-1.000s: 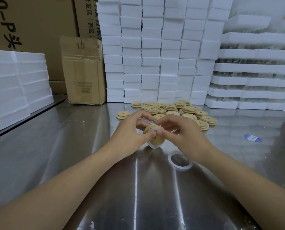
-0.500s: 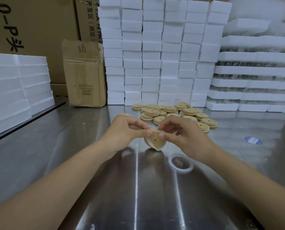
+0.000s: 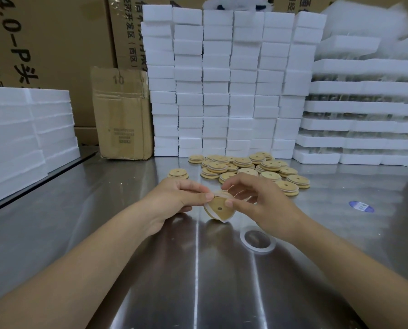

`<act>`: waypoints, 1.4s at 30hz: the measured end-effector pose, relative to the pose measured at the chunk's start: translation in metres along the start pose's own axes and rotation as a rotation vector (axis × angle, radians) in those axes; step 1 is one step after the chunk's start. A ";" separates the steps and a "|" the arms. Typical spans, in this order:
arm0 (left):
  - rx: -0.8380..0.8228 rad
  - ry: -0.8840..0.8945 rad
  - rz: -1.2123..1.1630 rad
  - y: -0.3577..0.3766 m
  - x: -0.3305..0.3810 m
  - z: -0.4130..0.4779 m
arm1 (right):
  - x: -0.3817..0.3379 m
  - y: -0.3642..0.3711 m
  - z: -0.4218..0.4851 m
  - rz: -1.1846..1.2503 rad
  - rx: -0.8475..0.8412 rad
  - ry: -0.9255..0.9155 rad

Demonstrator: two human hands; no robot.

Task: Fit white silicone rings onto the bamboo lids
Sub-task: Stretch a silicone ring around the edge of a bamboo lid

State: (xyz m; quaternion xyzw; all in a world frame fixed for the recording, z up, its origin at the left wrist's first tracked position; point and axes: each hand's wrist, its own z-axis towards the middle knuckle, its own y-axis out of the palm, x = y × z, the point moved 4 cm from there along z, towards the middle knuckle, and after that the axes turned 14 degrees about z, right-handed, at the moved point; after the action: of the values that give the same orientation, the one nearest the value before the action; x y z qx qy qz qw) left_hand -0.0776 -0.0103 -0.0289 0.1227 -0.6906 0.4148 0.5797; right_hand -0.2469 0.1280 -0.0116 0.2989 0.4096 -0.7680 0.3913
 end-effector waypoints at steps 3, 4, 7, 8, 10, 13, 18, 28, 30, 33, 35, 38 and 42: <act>-0.013 0.041 0.052 0.000 0.002 -0.002 | 0.002 -0.001 0.001 -0.014 -0.004 -0.009; -0.015 0.057 0.067 0.000 0.002 -0.002 | 0.003 -0.002 0.001 -0.013 -0.004 -0.007; -0.004 0.098 0.110 -0.003 0.003 -0.002 | 0.007 -0.005 0.001 -0.006 -0.004 0.005; 0.000 0.106 0.130 -0.003 0.003 -0.002 | 0.008 -0.005 0.001 -0.009 -0.002 0.003; 0.013 0.115 0.157 -0.002 0.001 -0.003 | 0.010 -0.006 0.001 -0.010 -0.001 -0.004; 0.079 0.139 0.171 0.001 0.001 -0.003 | 0.011 -0.006 0.002 -0.009 0.000 -0.010; 0.230 0.157 0.094 0.011 0.002 -0.004 | 0.015 -0.006 0.003 -0.007 0.019 -0.017; 0.100 0.098 0.084 0.002 0.002 -0.006 | 0.020 -0.009 0.003 0.125 0.015 -0.029; 0.201 0.167 0.093 0.000 0.005 -0.007 | 0.020 -0.007 0.003 0.125 0.008 -0.036; 0.307 0.251 0.101 0.001 0.010 -0.008 | 0.021 -0.009 0.005 0.100 0.022 -0.057; 0.271 0.284 0.140 0.007 0.010 -0.009 | 0.023 -0.011 0.004 0.056 0.019 -0.062; 0.238 0.348 0.189 0.009 0.010 -0.007 | 0.027 -0.012 0.002 0.020 -0.012 -0.055; 0.228 0.298 0.242 0.011 0.002 -0.003 | 0.028 -0.014 0.003 -0.017 -0.022 -0.018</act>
State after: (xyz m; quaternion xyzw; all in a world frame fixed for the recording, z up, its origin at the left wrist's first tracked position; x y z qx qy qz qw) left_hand -0.0836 -0.0009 -0.0320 0.0409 -0.5555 0.5702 0.6038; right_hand -0.2740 0.1204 -0.0267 0.2843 0.4170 -0.7694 0.3915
